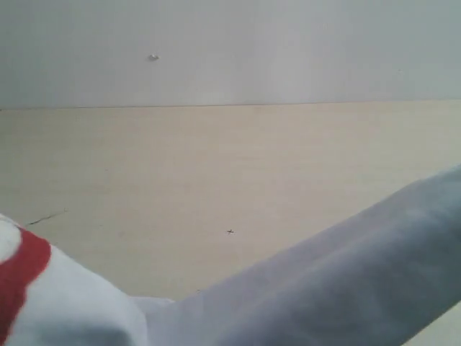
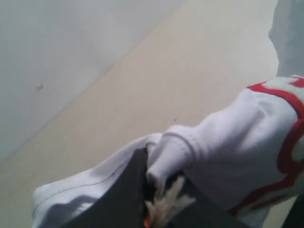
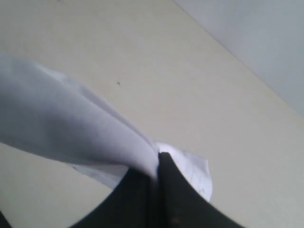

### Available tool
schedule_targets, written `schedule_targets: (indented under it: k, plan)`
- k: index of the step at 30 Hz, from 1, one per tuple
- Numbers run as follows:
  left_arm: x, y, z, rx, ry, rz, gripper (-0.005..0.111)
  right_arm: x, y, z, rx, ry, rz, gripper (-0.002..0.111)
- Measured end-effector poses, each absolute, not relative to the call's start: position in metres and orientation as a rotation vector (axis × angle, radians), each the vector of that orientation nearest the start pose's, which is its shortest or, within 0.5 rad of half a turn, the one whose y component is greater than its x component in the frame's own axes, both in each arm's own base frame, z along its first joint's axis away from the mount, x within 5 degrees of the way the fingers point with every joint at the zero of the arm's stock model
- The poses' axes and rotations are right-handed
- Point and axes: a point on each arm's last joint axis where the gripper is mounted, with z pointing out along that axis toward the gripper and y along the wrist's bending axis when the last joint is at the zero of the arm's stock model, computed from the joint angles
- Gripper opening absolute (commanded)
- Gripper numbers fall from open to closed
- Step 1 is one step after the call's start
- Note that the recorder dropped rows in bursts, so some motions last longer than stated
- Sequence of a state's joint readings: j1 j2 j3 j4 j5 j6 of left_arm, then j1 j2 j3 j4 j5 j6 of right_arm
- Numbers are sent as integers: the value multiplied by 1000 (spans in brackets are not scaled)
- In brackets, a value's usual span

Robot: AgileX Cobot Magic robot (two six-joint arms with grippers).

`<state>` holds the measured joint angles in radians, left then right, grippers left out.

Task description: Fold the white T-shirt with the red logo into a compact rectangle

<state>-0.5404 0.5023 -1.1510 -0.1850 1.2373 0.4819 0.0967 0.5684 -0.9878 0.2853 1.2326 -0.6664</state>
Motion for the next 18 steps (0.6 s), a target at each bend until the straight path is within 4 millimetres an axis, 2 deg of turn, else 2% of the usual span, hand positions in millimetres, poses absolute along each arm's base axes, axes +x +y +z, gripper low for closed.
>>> schedule_targets:
  k: [4, 5, 9, 12, 13, 18]
  plan:
    - [28, -29, 396, 1099, 1927, -188, 0, 61, 28, 368, -892, 2166, 43, 0]
    - [35, -28, 382, 1115, 1980, -117, 0, 64, 27, 358, -917, 2200, 35, 0]
    - [55, -24, 348, 1167, 2097, 81, 0, 81, 25, 334, -967, 2327, 6, 0]
    - [80, -31, 319, 1208, 2119, 198, 0, 108, 24, 310, -985, 2448, -18, 0]
    - [94, -36, 305, 1209, 2111, 252, 0, 124, 22, 301, -957, 2493, -51, 0]
    - [134, -46, 277, 1137, 2080, 413, 0, 167, 21, 284, -849, 2524, -124, 0]
